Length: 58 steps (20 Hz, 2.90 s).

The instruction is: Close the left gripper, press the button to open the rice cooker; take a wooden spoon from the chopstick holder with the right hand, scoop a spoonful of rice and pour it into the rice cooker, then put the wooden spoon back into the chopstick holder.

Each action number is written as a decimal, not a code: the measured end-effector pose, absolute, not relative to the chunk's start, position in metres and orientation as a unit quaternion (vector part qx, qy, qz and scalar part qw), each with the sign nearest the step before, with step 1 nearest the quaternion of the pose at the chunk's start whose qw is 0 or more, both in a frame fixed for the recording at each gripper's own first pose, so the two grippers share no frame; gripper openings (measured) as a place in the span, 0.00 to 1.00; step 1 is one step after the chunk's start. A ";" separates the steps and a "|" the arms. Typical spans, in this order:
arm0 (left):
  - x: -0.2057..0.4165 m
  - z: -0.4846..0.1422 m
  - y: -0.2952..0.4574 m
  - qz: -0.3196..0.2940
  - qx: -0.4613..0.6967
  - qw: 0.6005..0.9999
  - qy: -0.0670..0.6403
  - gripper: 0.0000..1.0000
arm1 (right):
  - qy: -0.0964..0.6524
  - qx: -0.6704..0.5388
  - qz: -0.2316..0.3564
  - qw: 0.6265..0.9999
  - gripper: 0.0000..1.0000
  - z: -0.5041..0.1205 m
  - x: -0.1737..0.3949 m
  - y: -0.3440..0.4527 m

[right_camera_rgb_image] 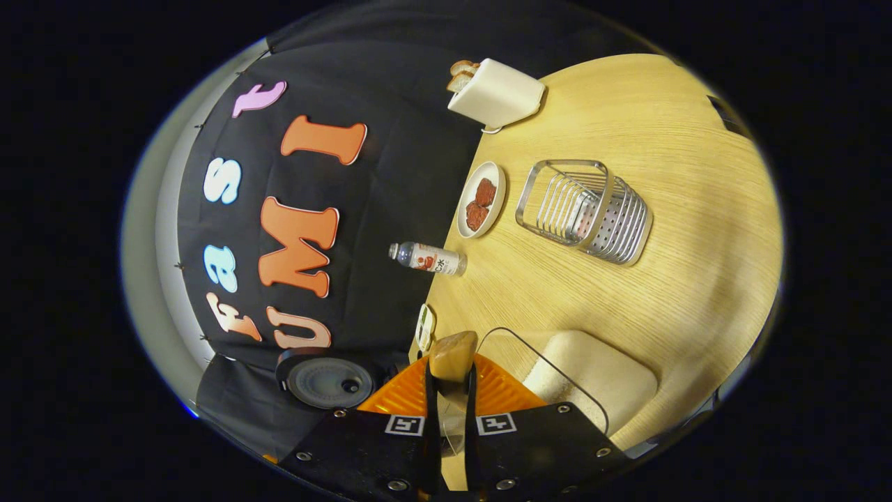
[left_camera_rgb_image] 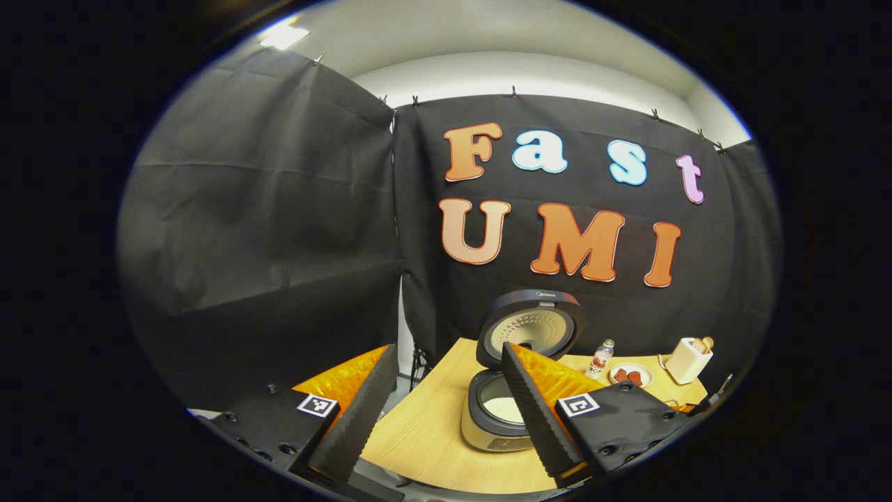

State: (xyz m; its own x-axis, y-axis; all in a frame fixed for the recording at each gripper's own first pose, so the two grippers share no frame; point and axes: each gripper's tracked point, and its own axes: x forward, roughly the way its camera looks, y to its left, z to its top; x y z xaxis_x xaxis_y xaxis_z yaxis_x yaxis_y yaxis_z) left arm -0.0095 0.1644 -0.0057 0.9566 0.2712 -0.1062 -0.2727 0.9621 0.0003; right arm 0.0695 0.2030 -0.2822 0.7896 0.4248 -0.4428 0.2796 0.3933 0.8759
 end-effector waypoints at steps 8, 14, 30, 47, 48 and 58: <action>-0.009 0.002 0.145 0.113 0.017 0.993 0.037 0.99 | 0.300 0.587 0.026 0.752 0.13 -0.252 0.070 0.176; -0.013 0.005 0.135 0.093 0.017 0.995 0.029 0.97 | 0.289 0.615 0.028 0.733 0.13 -0.219 0.073 0.180; -0.052 0.007 0.156 0.101 0.017 0.995 0.020 0.98 | 0.284 0.620 0.108 0.724 0.13 -0.114 0.122 0.285; -0.064 0.006 0.186 0.121 0.017 0.992 0.012 0.98 | 0.294 0.511 0.150 0.793 0.12 -0.112 0.157 0.403; -0.065 0.005 0.189 0.123 0.017 0.992 0.014 0.98 | 0.294 0.509 0.151 0.795 0.13 -0.111 0.160 0.406; -0.074 0.012 0.205 0.126 0.018 0.992 0.011 0.98 | 0.275 0.453 0.179 0.829 0.13 -0.100 0.160 0.438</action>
